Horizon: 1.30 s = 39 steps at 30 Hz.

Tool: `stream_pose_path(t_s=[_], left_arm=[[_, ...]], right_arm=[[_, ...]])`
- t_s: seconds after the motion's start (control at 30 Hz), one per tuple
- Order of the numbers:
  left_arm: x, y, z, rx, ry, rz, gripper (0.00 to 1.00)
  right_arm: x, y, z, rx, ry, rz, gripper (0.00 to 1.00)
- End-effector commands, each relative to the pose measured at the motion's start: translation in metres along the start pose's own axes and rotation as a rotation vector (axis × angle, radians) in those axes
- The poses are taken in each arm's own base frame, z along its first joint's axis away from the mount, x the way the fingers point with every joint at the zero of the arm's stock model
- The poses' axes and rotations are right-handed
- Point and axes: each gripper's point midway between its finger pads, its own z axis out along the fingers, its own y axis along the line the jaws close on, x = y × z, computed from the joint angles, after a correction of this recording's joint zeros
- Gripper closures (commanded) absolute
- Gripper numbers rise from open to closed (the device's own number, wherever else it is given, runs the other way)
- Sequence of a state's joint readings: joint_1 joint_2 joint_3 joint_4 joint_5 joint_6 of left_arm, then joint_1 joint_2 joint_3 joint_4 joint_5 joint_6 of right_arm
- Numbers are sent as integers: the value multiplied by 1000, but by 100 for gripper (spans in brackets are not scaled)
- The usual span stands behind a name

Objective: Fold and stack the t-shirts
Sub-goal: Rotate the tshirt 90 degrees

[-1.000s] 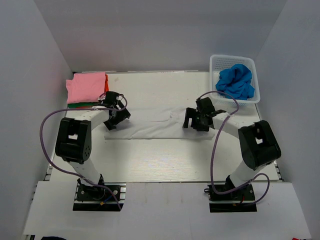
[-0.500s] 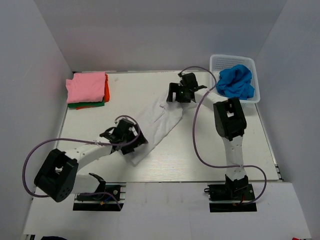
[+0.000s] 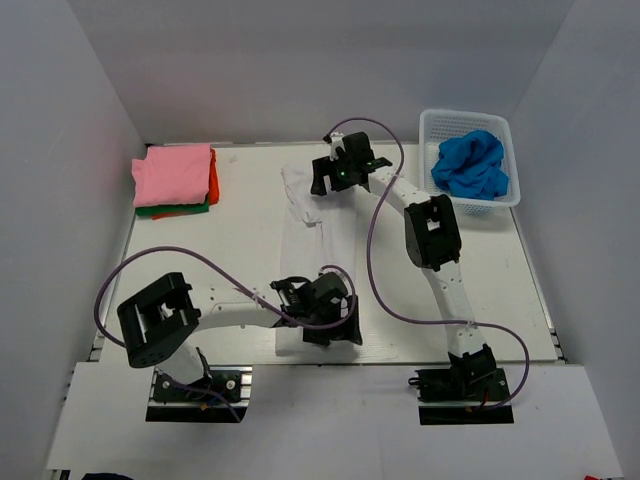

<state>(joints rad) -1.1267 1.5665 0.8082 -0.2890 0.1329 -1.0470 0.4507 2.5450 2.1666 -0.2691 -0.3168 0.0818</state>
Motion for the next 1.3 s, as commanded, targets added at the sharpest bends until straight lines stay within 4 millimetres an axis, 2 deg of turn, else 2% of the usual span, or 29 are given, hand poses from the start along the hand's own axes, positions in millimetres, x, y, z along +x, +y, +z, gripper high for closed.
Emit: stream_pose_path(t_s=[0.0,0.03,0.07,0.17,0.23,0.27,0.33,0.37,0.43,0.47,0.53,0.57,0.6,0.63,0.7,0.73,0.8,0.83,0.9,0.97,1.0,1.03,1.07,1.1,1.13,1.17,1.2,1.23,1.27], left_arm=[[15,51,-14,-242,10,60,0],[14,48,-18,-241,-8,71,0],[6,39,-27,-220,-44,75,0],[-9,46,-48,-285,-140,93,0],[-15,50,-73,-296,-200,88,0],[-20,50,-82,-292,-232,88,0],[-37,59,-100,-320,-328,61,0],[-49,62,-111,-322,-406,38,0],[-58,74,-119,-375,-456,34,0],[-65,78,-121,-411,-490,-8,0],[-74,83,-123,-458,-500,-40,0],[-79,80,-123,-457,-506,-49,0],[-81,84,-117,-483,-495,-45,0],[-91,90,-119,-504,-514,-78,0],[-101,104,-126,-543,-540,-126,0],[-108,118,-132,-571,-551,-159,0],[-121,122,-139,-540,-588,-167,0],[-127,132,-142,-537,-603,-192,0],[-137,131,-148,-481,-646,-226,0],[-137,144,-142,-477,-617,-238,0],[-139,147,-138,-473,-606,-230,0],[-134,154,-131,-482,-567,-243,0],[-135,163,-129,-498,-553,-271,0],[-131,171,-123,-517,-519,-275,0],[-125,175,-114,-521,-465,-278,0],[-126,177,-111,-511,-450,-297,0],[-124,173,-109,-493,-433,-299,0],[-120,169,-103,-456,-398,-273,0],[-121,162,-105,-415,-408,-261,0]], right_arm=[[-17,-3,-18,53,-14,-83,10],[-34,5,-25,49,-48,-99,10],[-38,7,-28,56,-55,-102,10],[-59,20,-47,62,-97,-124,10],[-72,31,-66,64,-116,-134,10],[-72,30,-70,80,-113,-163,10],[-80,34,-93,129,-130,-167,10],[-67,39,-97,133,-102,-147,10],[-62,43,-111,170,-89,-113,10],[-35,49,-111,174,-33,-72,10],[-23,52,-118,204,-15,-60,10],[3,61,-116,201,35,-32,10],[11,65,-115,201,49,-24,10],[17,71,-115,211,55,-13,10],[47,79,-111,212,109,23,10],[57,84,-107,203,119,22,10],[73,91,-100,190,151,41,10],[79,91,-95,192,165,44,10],[96,92,-84,193,213,78,10],[110,84,-71,209,247,111,10],[111,78,-70,228,253,140,10],[120,71,-61,244,278,152,10],[113,61,-61,291,260,157,10],[116,55,-61,320,274,170,10],[121,41,-55,357,287,176,10],[113,37,-54,370,276,179,10],[115,34,-52,374,291,188,10],[101,22,-47,380,271,199,10],[101,17,-45,380,275,201,10]])
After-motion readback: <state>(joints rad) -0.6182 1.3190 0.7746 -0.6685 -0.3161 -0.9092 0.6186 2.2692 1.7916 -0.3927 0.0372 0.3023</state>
